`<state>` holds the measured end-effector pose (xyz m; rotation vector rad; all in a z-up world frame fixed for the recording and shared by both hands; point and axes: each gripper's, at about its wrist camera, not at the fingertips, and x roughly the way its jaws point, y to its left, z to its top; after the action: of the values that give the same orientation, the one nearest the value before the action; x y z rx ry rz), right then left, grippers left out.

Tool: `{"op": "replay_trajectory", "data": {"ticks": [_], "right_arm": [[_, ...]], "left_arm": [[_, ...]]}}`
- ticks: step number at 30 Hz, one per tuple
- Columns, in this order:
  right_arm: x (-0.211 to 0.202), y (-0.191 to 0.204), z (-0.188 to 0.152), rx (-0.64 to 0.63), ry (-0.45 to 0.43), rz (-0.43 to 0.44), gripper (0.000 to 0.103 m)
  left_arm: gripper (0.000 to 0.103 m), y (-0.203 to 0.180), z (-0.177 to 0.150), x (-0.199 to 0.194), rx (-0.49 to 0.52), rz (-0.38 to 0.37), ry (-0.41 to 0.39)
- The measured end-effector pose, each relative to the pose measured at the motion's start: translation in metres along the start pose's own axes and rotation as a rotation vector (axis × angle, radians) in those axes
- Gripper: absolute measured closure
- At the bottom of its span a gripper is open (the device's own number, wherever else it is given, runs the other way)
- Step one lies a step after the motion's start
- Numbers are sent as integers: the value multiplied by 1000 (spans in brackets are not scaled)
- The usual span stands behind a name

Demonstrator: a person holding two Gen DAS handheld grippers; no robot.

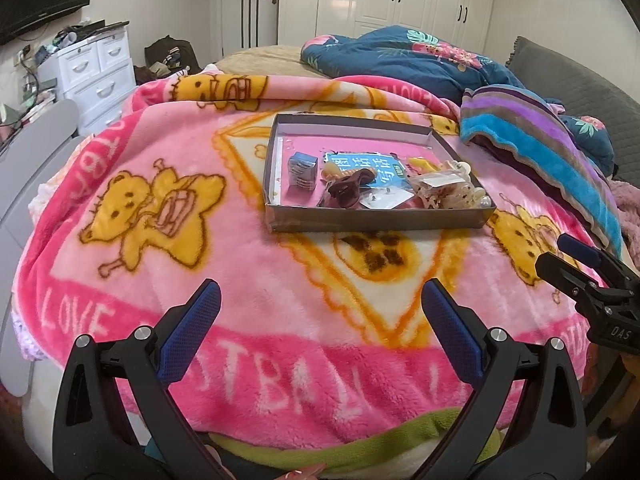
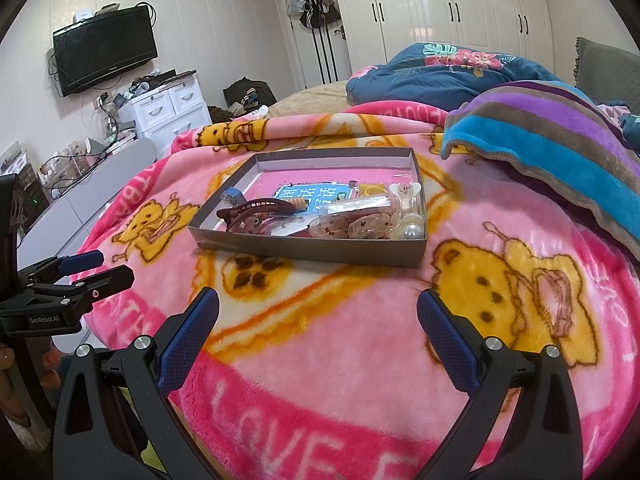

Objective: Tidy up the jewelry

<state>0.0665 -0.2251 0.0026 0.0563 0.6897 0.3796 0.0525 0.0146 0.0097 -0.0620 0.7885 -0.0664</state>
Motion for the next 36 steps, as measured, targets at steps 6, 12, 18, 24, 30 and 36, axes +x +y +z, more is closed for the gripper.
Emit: {"op": "replay_trajectory", "data": {"ticks": [6,12,18,24,30,36], "right_arm": [[0,-1,0,0,-1,0,4],[0,-1,1,1,0,0,4],[2,0,-2,1,4,-6,4],[7,-10,-6,23,14,-45,4],[12,-41,-6,95,28,-109,4],[24,-111,-2,178,23,-297,4]], "left_arm": [[9,0,0,0,1,1,1],[9,1,0,1,3,-4,6],[9,0,-5,3,15,-10,18],[9,-6,-8,11,39,24,44],[9,-1,-8,21,22,37,63],[9,73,19,54,-153,125,98]]}}
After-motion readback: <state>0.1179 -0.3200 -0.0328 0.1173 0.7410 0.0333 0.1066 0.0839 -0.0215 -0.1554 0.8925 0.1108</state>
